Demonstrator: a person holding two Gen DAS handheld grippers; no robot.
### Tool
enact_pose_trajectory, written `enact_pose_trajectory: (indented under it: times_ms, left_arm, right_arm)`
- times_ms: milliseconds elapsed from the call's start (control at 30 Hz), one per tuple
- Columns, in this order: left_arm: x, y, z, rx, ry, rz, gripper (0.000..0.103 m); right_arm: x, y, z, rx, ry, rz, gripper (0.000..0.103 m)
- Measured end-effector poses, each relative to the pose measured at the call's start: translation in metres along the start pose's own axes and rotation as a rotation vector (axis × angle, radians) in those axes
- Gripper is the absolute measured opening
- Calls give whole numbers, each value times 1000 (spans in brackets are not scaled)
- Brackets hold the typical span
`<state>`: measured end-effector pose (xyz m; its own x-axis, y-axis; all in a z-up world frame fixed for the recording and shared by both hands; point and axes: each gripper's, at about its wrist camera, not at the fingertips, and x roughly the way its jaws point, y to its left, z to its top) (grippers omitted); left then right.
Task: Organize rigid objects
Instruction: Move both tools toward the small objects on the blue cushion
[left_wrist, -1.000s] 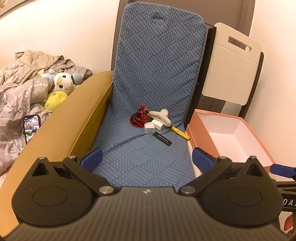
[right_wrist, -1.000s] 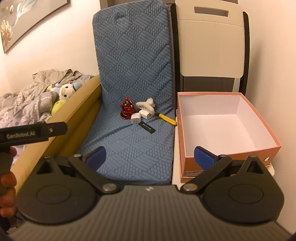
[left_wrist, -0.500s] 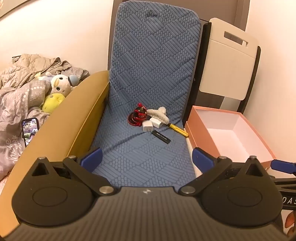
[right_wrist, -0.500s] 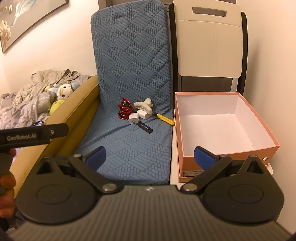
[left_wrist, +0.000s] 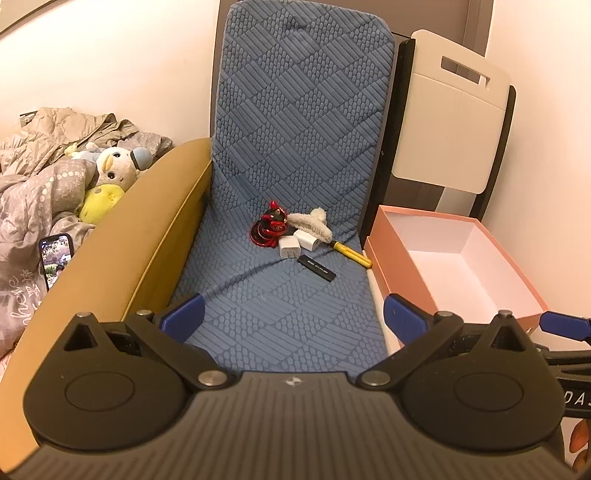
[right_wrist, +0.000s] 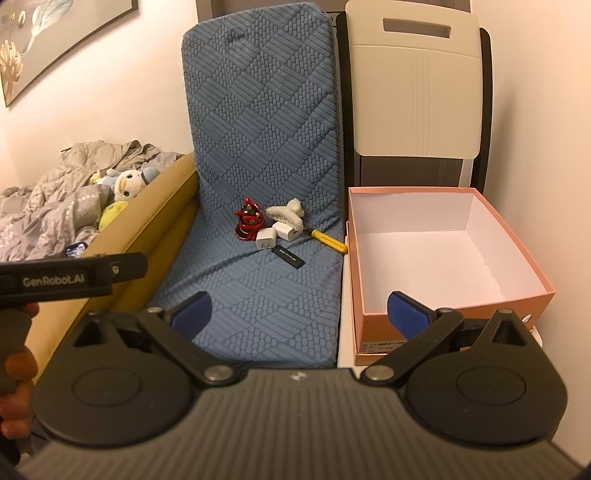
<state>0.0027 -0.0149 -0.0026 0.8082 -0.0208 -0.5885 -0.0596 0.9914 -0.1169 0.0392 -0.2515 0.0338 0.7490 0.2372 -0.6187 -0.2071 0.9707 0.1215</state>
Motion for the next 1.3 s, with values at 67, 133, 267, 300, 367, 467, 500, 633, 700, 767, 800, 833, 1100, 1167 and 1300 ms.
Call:
enact_pose_trajectory:
  times_ms: [67, 133, 267, 300, 367, 467, 500, 633, 700, 767, 800, 833, 1100, 1167, 1300]
  left_arm:
    - [-1, 1, 0, -2, 1, 0, 103]
    - [0, 1, 0, -4, 4, 0, 103]
    - [0, 1, 1, -7, 8, 1, 103]
    - [1, 0, 1, -6, 12, 2, 103]
    - [2, -2, 1, -2, 20, 4, 103]
    - [2, -5, 2, 4, 30, 2, 103]
    - [1, -6, 2, 7, 29, 5, 103]
    - [1, -8, 0, 12, 31, 11, 103]
    - [0, -7, 0, -3, 29, 7, 103]
    - [-1, -6, 1, -16, 29, 4, 103]
    - [-2, -5, 2, -19, 30, 4, 103]
    - [-3, -5, 2, -21, 31, 1, 103]
    - [-3, -1, 1, -34, 31, -13, 103]
    - [-2, 2, 0, -51, 32, -21, 103]
    - [1, 8, -1, -76, 38, -25, 103]
  right_arm:
    - [0, -1, 0, 3, 1, -1, 103]
    - [0, -1, 0, 6, 3, -6, 103]
    - [0, -3, -1, 18, 14, -18, 103]
    - [1, -4, -2, 21, 18, -17, 103]
    - [1, -5, -2, 24, 23, 0, 103]
    - [2, -7, -2, 34, 32, -2, 103]
    - [2, -7, -1, 36, 32, 1, 103]
    - [4, -8, 2, 24, 24, 36, 103]
    - [4, -7, 3, 28, 31, 51, 103]
    - [4, -5, 3, 20, 36, 58, 103]
    - [3, -5, 3, 19, 35, 57, 103]
    - [2, -4, 3, 21, 34, 58, 103]
    - [0, -3, 2, 35, 40, 71, 101]
    - [1, -2, 2, 36, 42, 76, 100]
    - [5, 0, 1, 35, 49, 75, 100]
